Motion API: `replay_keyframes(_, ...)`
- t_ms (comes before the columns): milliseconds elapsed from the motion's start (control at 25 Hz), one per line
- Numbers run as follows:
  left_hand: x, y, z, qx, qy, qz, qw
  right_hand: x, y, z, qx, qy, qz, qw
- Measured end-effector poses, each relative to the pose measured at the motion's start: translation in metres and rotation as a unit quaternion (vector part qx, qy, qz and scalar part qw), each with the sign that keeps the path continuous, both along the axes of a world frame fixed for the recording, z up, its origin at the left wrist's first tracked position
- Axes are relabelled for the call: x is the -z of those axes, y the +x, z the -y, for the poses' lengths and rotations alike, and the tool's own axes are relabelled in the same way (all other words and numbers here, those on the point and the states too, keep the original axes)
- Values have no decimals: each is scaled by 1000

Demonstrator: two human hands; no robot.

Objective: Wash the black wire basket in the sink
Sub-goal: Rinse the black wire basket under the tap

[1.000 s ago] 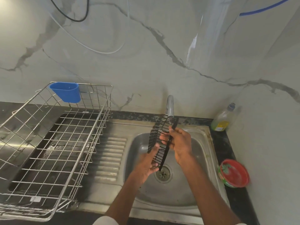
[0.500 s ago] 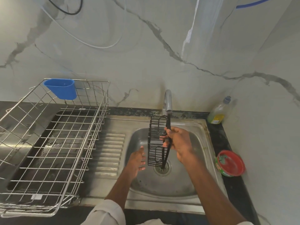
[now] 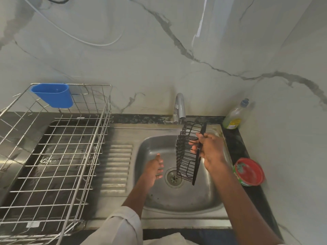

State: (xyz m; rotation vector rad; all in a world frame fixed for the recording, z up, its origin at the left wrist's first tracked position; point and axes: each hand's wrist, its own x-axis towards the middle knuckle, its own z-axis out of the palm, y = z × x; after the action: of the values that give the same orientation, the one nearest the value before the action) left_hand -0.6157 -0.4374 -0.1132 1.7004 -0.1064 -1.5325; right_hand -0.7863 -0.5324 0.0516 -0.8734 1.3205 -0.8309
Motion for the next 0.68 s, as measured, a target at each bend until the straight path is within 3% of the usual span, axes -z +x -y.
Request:
replay_keyframes(120, 10, 0, 8, -13, -6, -24, 1000, 0, 1, 8, 15, 46, 43, 998)
replay_keyframes(280, 8, 1, 17, -94, -25, -99, 990, -1, 11, 19, 81, 138, 202, 966)
replay_keyframes(440, 15, 13, 22, -110, -56, -104, 987, -3, 23, 25, 76, 176, 262, 946)
replay_keyframes(680, 19, 11, 38, -102, -76, -123, 984, -1, 24, 28, 167, 231, 390, 876)
